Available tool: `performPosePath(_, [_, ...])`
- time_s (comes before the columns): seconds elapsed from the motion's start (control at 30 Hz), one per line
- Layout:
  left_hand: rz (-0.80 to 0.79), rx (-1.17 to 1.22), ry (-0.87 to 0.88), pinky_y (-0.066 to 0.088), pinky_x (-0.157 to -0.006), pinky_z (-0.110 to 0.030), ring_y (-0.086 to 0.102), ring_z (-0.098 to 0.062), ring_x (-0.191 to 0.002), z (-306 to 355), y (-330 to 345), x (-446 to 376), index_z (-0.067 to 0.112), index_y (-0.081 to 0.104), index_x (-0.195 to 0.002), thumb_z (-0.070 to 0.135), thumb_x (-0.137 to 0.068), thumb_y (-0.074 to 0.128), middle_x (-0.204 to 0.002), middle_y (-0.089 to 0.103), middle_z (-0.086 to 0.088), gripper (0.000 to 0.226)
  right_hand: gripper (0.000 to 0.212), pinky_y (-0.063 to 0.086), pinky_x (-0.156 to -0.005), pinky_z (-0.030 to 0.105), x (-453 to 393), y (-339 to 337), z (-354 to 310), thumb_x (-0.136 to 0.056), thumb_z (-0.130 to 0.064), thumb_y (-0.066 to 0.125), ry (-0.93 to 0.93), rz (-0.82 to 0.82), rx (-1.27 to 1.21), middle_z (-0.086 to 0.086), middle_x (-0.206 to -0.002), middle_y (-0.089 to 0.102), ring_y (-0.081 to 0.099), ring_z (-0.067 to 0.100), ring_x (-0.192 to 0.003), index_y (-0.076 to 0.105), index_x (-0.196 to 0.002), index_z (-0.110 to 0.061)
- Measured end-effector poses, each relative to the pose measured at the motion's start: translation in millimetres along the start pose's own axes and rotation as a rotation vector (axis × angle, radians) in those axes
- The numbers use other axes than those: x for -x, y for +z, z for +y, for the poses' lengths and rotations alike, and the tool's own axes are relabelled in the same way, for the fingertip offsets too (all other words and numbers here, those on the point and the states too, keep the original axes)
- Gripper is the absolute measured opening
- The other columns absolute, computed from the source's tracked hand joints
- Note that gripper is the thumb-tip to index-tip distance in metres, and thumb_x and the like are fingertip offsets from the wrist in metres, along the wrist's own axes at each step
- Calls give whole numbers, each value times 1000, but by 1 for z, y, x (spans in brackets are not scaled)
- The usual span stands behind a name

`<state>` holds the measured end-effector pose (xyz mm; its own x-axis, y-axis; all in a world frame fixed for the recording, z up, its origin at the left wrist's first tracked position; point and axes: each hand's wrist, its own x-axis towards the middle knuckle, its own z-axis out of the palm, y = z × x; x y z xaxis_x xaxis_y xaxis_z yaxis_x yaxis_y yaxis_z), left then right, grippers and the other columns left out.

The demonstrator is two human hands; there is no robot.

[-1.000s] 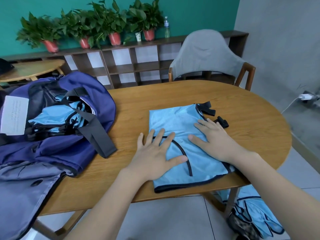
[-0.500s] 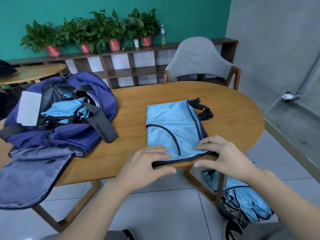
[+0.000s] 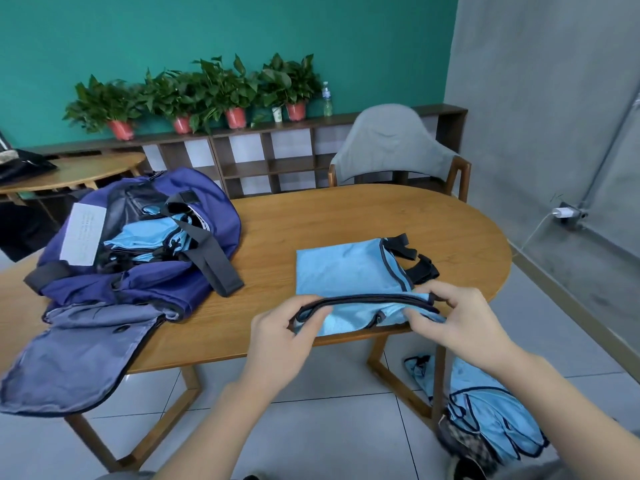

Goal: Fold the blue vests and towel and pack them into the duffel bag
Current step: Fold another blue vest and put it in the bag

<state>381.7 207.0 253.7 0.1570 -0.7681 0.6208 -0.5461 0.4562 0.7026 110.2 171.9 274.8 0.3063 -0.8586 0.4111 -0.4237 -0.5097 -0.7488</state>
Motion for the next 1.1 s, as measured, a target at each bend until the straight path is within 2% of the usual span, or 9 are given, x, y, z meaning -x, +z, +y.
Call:
performPosePath(0.17, [51, 88, -88, 49, -78, -14, 69, -1, -87, 9, 2, -25, 35, 72, -93, 26, -87, 75, -90, 73, 23, 11, 9, 52, -70, 40, -22, -6, -14, -88, -14, 76, 23, 89, -176, 4, -82, 72, 66, 27, -78, 75, -89, -22])
performPosePath(0.3, [55, 44, -89, 50, -77, -17, 69, -4, -85, 3, 4, -56, 38, 69, -103, 25, -95, 68, -93, 73, 23, 16, 10, 56, -69, 23, -57, -7, -15, -89, -24, 74, 76, 138, -226, -7, -93, 76, 73, 11, -87, 75, -98, -21])
performPosePath(0.47, [23, -75, -140, 43, -70, -7, 64, 2, -80, -21, 16, -106, 31, 70, -110, 24, -98, 65, -85, 69, 26, 15, 19, 57, -77, 27, -116, -1, 8, -88, -38, 74, 162, 107, -69, -14, -97, 76, 71, 2, -90, 74, -104, -27])
performPosePath(0.6, [-136, -301, -201, 36, -68, -2, 54, 16, -78, -53, 27, -131, 23, 70, -116, 24, -97, 65, -76, 57, 27, 20, 50, 51, -99, 33, -150, 8, 39, -85, -51, 72, 229, -8, 277, -7, -122, 70, 61, 12, -115, 69, -125, -21])
performPosePath(0.67, [-239, -364, -280, 39, -63, -8, 54, 7, -72, -65, 33, -133, 27, 69, -117, 24, -96, 65, -69, 54, 22, 21, 53, 48, -94, 28, -156, 12, 51, -84, -50, 74, 281, -84, 344, -3, -124, 69, 60, 14, -113, 69, -127, -18])
performPosePath(0.77, [-318, -423, -368, 53, -80, -31, 60, -11, -86, -73, 39, -131, 31, 65, -122, 29, -95, 65, -78, 53, 22, 26, 52, 45, -87, 23, -159, 18, 63, -85, -48, 75, 332, -125, 346, -4, -120, 68, 57, 10, -105, 69, -126, -16])
performPosePath(0.87, [-319, -482, -383, 53, -89, -38, 61, -19, -100, -76, 42, -134, 30, 60, -131, 34, -93, 67, -91, 59, 15, 38, 43, 47, -76, 19, -164, 20, 66, -86, -48, 74, 355, -136, 321, -10, -99, 64, 53, 4, -88, 73, -117, -18])
performPosePath(0.97, [-293, -584, -330, 52, -92, -44, 59, -22, -112, -78, 44, -135, 28, 57, -137, 33, -94, 68, -118, 60, 3, 45, 37, 49, -71, 15, -167, 19, 65, -85, -53, 72, 377, -172, 296, -11, -97, 67, 57, 0, -82, 75, -108, -23])
performPosePath(1.1, [-227, -468, -30, 50, -91, -35, 56, -16, -109, -54, 53, -124, 25, 66, -126, 27, -94, 69, -114, 62, 6, 32, 33, 53, -74, 24, -161, 16, 59, -86, -58, 68, 335, -95, 309, -10, -95, 70, 61, 4, -85, 69, -100, -29])
